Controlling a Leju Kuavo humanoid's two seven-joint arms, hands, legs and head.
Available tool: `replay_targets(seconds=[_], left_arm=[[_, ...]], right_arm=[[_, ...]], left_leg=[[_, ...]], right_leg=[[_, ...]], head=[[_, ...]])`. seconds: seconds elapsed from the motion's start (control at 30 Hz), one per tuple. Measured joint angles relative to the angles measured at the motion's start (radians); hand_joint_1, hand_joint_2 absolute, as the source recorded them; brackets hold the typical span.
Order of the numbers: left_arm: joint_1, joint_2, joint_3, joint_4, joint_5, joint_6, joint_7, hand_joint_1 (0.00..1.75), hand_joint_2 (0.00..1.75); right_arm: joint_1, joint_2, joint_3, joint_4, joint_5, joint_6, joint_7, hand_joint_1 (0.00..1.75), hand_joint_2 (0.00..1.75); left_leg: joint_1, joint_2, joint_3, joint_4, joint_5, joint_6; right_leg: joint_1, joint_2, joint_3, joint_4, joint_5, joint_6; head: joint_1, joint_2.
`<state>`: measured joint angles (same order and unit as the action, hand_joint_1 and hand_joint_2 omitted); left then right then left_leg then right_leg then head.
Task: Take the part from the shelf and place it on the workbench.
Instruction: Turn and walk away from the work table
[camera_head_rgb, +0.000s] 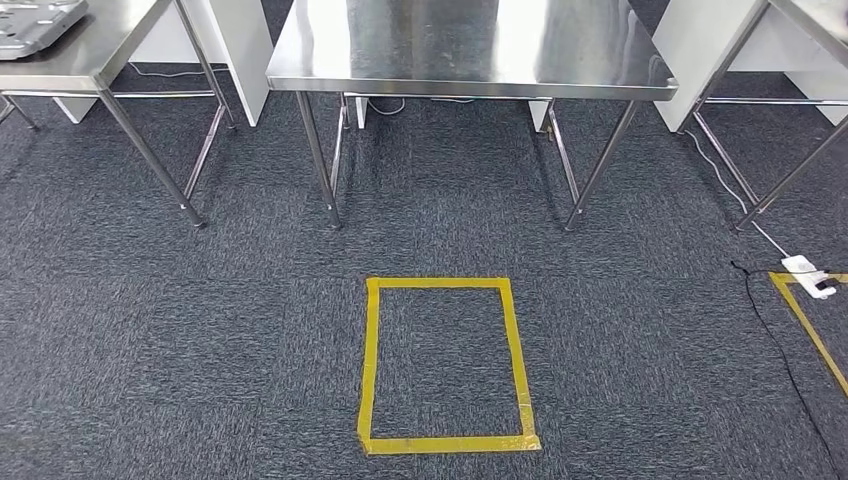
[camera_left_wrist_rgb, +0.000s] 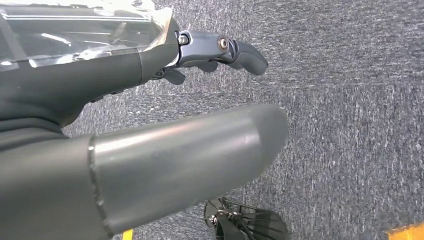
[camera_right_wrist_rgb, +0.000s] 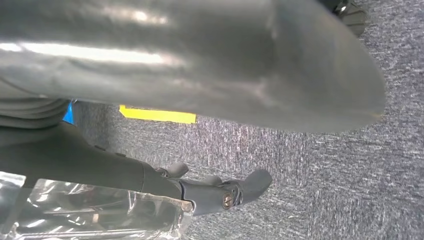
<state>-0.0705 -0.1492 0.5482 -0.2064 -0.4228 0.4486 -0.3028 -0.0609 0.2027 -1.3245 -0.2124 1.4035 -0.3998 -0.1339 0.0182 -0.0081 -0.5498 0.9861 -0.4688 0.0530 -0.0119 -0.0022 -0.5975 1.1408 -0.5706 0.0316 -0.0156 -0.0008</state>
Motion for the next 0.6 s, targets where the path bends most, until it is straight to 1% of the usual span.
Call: replay_targets(seconds=[0.03,0.07,0.1,0.13,0.17,0.2,0.23,0.27,0.3,0.33,0.37,0.4,0.43,0.47,0.5,0.53,0.57,0.6], left_arm=[[0.0,0.0,0.0,0.0,-0.002,0.002,0.0,0.0,0.0],[0.001,0.0,0.0,0.0,-0.005,0.004,0.0,0.0,0.0],[0.002,0.0,0.0,0.0,-0.006,0.008,0.001,0.0,0.0],[0.002,0.0,0.0,0.0,-0.007,0.012,0.001,0.0,0.0],[0.002,0.0,0.0,0.0,-0.008,0.014,0.0,0.0,0.0],[0.001,0.0,0.0,0.0,-0.008,0.017,0.0,0.0,0.0],[0.0,0.001,0.0,0.0,-0.009,0.018,-0.001,0.0,0.0],[0.0,0.001,0.0,0.0,-0.01,0.02,-0.002,0.0,0.0],[0.0,0.002,0.0,0.0,-0.011,0.021,-0.002,0.0,0.0],[0.0,0.002,0.0,0.0,-0.011,0.022,-0.003,0.0,0.0],[0.001,0.002,0.0,0.0,-0.012,0.023,-0.003,0.0,0.0],[0.002,0.002,0.0,0.0,-0.012,0.023,-0.004,0.0,0.0],[0.002,0.002,0.0,0.0,-0.012,0.023,-0.004,0.0,0.0],[0.002,0.003,0.0,0.0,-0.012,0.023,-0.004,0.0,0.0],[0.001,0.003,0.0,0.0,-0.013,0.024,-0.004,0.0,0.0],[0.001,0.003,0.0,0.0,-0.014,0.024,-0.004,0.0,0.0],[0.001,0.004,0.0,0.0,-0.015,0.024,-0.004,0.0,0.0],[0.001,0.004,0.0,0.0,-0.016,0.024,-0.004,0.0,0.0]], right_arm=[[0.0,0.0,0.0,0.0,0.0,0.0,0.001,0.0,0.0],[0.001,0.0,0.0,0.0,0.0,0.0,0.002,0.0,0.0],[0.002,0.0,0.0,0.0,0.0,0.001,0.003,0.0,0.0],[0.003,0.0,0.001,0.0,0.0,0.002,0.004,0.0,0.0],[0.004,0.0,0.001,0.0,0.001,0.002,0.005,0.0,0.0],[0.005,0.0,0.001,0.0,0.002,0.003,0.006,0.0,0.0],[0.005,0.001,0.002,0.0,0.003,0.003,0.006,0.0,0.0],[0.005,0.002,0.002,0.0,0.004,0.004,0.007,0.0,0.0],[0.005,0.003,0.003,0.001,0.004,0.004,0.007,0.0,0.0],[0.005,0.004,0.004,0.001,0.005,0.004,0.007,0.0,0.0],[0.005,0.004,0.005,0.001,0.005,0.004,0.008,0.0,0.0],[0.005,0.005,0.006,0.001,0.005,0.004,0.008,0.0,0.0],[0.005,0.005,0.006,0.001,0.005,0.004,0.008,0.0,0.0],[0.005,0.006,0.007,0.001,0.006,0.004,0.008,0.0,0.0],[0.006,0.006,0.007,0.001,0.006,0.004,0.008,0.0,0.0],[0.008,0.006,0.007,0.001,0.006,0.004,0.008,0.0,0.0],[0.009,0.006,0.007,0.001,0.006,0.004,0.008,0.0,0.0],[0.011,0.006,0.007,0.001,0.007,0.004,0.008,0.0,0.0]], left_leg=[[0.001,-0.003,-0.003,0.0,0.002,-0.001],[0.002,-0.007,-0.006,0.0,0.004,-0.003],[0.004,-0.013,-0.008,0.001,0.006,-0.007],[0.008,-0.021,-0.009,0.002,0.008,-0.012],[0.012,-0.03,-0.01,0.003,0.009,-0.018],[0.015,-0.039,-0.011,0.005,0.01,-0.026],[0.015,-0.047,-0.014,0.009,0.01,-0.035],[0.014,-0.055,-0.017,0.011,0.01,-0.044],[0.013,-0.062,-0.02,0.012,0.011,-0.052],[0.014,-0.069,-0.022,0.011,0.014,-0.06],[0.017,-0.072,-0.024,0.009,0.017,-0.065],[0.019,-0.064,-0.029,0.016,0.013,-0.069],[0.02,-0.047,-0.04,0.038,-0.003,-0.071],[0.02,-0.027,-0.055,0.071,-0.026,-0.071],[0.018,-0.009,-0.079,0.124,-0.059,-0.069],[0.017,-0.002,-0.11,0.193,-0.095,-0.068],[0.017,0.0,-0.136,0.254,-0.121,-0.067],[0.016,0.001,-0.155,0.298,-0.134,-0.066]], right_leg=[[-0.003,0.0,-0.031,0.069,-0.029,0.0],[-0.006,0.0,-0.051,0.12,-0.046,0.004],[-0.011,0.0,-0.054,0.134,-0.047,0.013],[-0.016,0.001,-0.036,0.108,-0.032,0.025],[-0.023,0.005,0.0,0.044,-0.006,0.039],[-0.032,0.022,0.042,-0.034,0.018,0.053],[-0.035,0.039,0.073,-0.096,0.036,0.057],[-0.037,0.052,0.093,-0.137,0.046,0.055],[-0.035,0.06,0.098,-0.151,0.048,0.046],[-0.029,0.054,0.097,-0.149,0.049,0.033],[-0.03,0.044,0.098,-0.147,0.051,0.023],[-0.03,0.036,0.099,-0.146,0.054,0.014],[-0.03,0.026,0.1,-0.146,0.057,0.006],[-0.03,0.017,0.099,-0.147,0.059,-0.002],[-0.025,0.008,0.098,-0.146,0.06,-0.007],[-0.02,-0.004,0.096,-0.146,0.06,-0.012],[-0.015,-0.015,0.094,-0.146,0.059,-0.016],[-0.01,-0.027,0.093,-0.146,0.058,-0.019]], head=[[0.001,0.0],[0.001,0.0],[0.001,0.0],[0.001,0.0],[0.002,0.0],[0.004,0.0],[0.008,0.0],[0.01,0.0],[0.012,0.0],[0.011,0.0],[0.008,0.0],[0.006,0.0],[0.004,0.0],[0.001,0.0],[-0.001,0.0],[-0.002,0.0],[-0.002,0.0],[-0.002,0.0]])
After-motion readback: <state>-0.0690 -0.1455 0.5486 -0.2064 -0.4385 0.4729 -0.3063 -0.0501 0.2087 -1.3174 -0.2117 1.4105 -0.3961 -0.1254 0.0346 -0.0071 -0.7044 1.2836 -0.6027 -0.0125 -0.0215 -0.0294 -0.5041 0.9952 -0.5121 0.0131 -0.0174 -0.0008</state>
